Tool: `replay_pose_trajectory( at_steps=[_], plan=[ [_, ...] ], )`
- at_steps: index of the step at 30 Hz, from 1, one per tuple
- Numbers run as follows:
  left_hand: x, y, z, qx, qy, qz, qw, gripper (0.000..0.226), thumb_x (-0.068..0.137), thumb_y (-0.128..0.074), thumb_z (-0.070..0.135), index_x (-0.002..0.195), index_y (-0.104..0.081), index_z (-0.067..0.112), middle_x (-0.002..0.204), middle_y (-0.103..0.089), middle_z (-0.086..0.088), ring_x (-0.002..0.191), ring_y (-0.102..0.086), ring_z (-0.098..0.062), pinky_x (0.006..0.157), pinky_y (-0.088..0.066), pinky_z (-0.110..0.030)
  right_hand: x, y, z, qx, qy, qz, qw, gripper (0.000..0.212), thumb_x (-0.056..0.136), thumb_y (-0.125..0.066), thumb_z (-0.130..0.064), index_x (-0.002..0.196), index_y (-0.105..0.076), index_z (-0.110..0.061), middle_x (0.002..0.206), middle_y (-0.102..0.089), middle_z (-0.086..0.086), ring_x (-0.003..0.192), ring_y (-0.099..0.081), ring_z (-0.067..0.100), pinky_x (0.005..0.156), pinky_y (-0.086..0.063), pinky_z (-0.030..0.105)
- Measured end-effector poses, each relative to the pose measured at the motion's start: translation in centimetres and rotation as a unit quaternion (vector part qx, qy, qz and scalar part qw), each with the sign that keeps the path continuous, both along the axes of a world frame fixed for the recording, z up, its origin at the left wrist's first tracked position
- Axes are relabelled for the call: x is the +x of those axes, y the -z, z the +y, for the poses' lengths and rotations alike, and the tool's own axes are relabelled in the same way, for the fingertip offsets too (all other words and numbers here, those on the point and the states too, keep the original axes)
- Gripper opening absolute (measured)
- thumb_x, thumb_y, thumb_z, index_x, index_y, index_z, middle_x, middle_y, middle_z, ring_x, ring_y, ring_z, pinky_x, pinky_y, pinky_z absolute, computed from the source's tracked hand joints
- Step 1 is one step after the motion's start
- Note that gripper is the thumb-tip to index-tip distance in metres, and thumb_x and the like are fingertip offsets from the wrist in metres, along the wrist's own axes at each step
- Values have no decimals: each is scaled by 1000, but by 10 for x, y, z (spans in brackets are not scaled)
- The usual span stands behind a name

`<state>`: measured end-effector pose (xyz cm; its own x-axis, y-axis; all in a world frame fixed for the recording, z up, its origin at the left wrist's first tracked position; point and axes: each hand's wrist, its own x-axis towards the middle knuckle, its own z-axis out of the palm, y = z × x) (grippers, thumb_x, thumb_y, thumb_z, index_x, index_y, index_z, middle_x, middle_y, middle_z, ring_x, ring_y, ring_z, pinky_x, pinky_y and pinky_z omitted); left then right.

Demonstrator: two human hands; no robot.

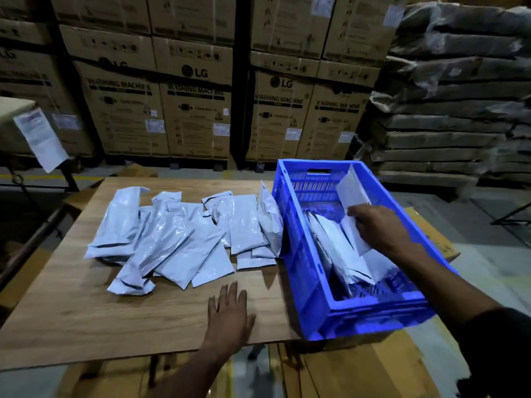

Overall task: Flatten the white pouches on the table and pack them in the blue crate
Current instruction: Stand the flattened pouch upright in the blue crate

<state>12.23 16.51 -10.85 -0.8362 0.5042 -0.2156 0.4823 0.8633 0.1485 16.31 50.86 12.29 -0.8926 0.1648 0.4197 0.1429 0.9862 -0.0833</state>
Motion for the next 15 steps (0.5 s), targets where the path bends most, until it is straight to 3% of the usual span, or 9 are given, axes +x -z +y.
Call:
replay_pose_trajectory(
  at_steps=[3,5,8,10,12,13,15],
  plan=[
    [-3,5,8,8,7,37,999,60,82,-59,54,125,-69,14,139,-60,-17,125,-59,-40,90,-51,-62,-3,25,19,97,49,-177,978,27,89,-50,-8,110,-67,-16,114,-68,11,102,-65,36,77,-52,41],
    [-4,9,14,16,9,37,999,64,86,-44,57,125,-69,14,137,-61,-17,123,-61,-39,90,-52,-61,-6,39,27,144,55,-239,959,26,91,-47,-8,110,-62,-18,117,-65,9,104,-64,35,77,-49,39],
    [-5,11,24,10,-14,6,1000,70,87,-36,60,129,-68,13,144,-57,-16,128,-57,-38,104,-34,-59,-14,55,37,157,42,-276,947,24,92,-46,-9,111,-60,-14,117,-62,10,105,-63,35,79,-50,39],
    [-5,4,31,1,-34,-23,999,87,86,-20,66,146,-53,13,160,-36,-16,146,-37,-38,113,-13,-57,-20,64,41,162,34,-305,938,24,93,-45,-10,113,-59,-10,117,-61,12,107,-62,36,82,-49,40],
    [-5,1,38,1,-52,-53,997,104,75,4,70,161,-21,17,170,-2,-11,156,0,-33,119,7,-55,-25,73,44,155,35,-324,933,24,94,-49,-17,112,-61,-8,117,-62,14,107,-62,36,84,-51,40],
    [-5,0,42,6,-66,-54,996,107,71,9,70,162,-15,19,170,5,-9,156,8,-32,119,9,-56,-26,79,45,142,41,-326,934,26,96,-49,-25,112,-63,-10,117,-63,14,107,-63,36,86,-53,41],
    [-5,-1,47,11,-82,-53,995,108,70,8,70,161,-19,18,170,2,-9,156,6,-32,120,6,-58,-28,89,43,100,62,-331,936,41,98,-44,-47,112,-65,-14,119,-65,13,107,-64,35,87,-52,41]
  ],
)
